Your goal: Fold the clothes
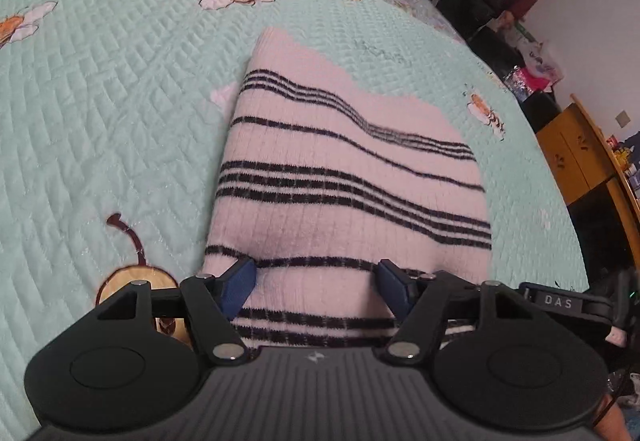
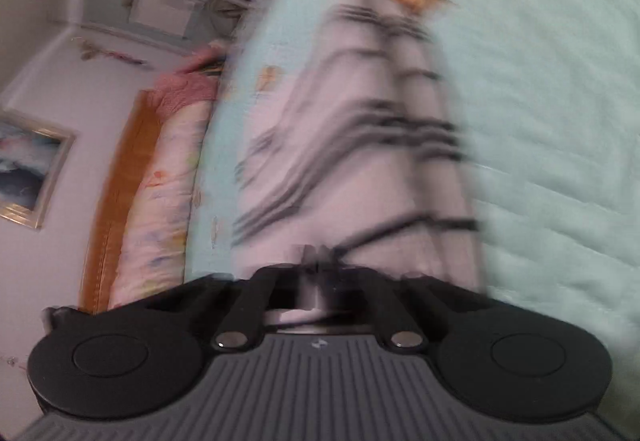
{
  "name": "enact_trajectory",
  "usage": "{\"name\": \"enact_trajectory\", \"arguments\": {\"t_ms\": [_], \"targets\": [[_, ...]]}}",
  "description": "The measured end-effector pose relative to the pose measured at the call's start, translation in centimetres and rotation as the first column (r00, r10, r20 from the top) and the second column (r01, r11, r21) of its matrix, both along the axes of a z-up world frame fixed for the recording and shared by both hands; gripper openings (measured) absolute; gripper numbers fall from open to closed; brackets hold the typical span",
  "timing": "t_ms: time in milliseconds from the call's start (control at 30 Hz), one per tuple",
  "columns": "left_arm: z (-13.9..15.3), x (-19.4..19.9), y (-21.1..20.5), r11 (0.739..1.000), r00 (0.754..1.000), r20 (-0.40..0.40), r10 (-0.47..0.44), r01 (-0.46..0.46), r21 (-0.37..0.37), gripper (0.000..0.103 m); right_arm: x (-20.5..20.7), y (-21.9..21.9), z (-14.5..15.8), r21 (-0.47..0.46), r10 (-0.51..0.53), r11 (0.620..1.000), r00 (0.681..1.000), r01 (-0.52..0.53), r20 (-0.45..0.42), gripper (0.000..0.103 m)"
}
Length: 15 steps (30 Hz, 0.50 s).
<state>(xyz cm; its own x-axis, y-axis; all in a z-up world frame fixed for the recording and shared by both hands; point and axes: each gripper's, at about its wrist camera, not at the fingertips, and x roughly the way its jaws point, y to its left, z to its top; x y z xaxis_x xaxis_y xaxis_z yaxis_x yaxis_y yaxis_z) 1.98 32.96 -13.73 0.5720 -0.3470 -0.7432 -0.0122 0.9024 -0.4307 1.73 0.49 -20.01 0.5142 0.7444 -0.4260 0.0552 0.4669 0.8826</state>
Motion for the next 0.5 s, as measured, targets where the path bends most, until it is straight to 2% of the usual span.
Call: {"name": "enact_trajectory", "arguments": {"t_ms": [33, 167, 267, 333, 367, 400, 433, 467, 500], "targets": [[0.1, 0.2, -0.3, 1.0, 1.0, -0.003, -0.01, 0.01, 0.009, 0.071, -0.2, -0.4, -0.6, 0.03, -0.012, 0.999, 1.0, 0.012, -0.001, 0.0], [0.5, 0.5, -1.1, 0.997, 0.998, -0.014, -0.053, 0.054, 0.046, 0.072, 0.0, 0.4, 0.9, -0.065, 0.025, 0.998, 0.999, -0.023, 0.026, 0.0], [1.5, 0.5, -1.3, 0.995, 0.997, -0.022, -0.071, 0.072, 0.069, 0.072, 0.5, 0.6, 2.4, -0.102, 0.047, 0.994, 0.999, -0.045, 0.016, 0.001], [2.8, 0.5, -1.6, 0.992, 0.997, -0.021, -0.08, 0.081, 0.101, 0.071, 0.3, 1.0, 4.4, -0.134, 0.074, 0.989, 0.996, -0.067, 0.054, 0.012], [3.7, 0.6, -1.9, 0.988, 0.996, -0.01, -0.088, 0.088, 0.128, 0.071, 0.5, 1.3, 5.7, -0.159, 0.091, 0.984, 0.991, -0.076, 0.093, 0.025], [4.5, 0.9, -2.3, 0.981, 0.995, 0.005, -0.095, 0.093, 0.168, 0.072, 0.9, 1.7, 6.8, -0.182, 0.105, 0.98, 0.986, -0.08, 0.128, 0.033], [5.2, 1.3, -2.7, 0.974, 0.994, 0.024, -0.102, 0.095, 0.206, 0.072, 1.4, 2.1, 7.8, -0.201, 0.114, 0.976, 0.981, -0.081, 0.158, 0.047], [5.7, 1.9, -3.0, 0.968, 0.993, 0.043, -0.106, 0.094, 0.231, 0.072, 2.1, 2.5, 8.7, -0.213, 0.118, 0.974, 0.975, -0.077, 0.186, 0.054], [5.7, 2.5, -3.2, 0.966, 0.993, 0.049, -0.109, 0.094, 0.239, 0.072, 3.0, 2.8, 9.2, -0.214, 0.111, 0.975, 0.972, -0.066, 0.205, 0.055]]}}
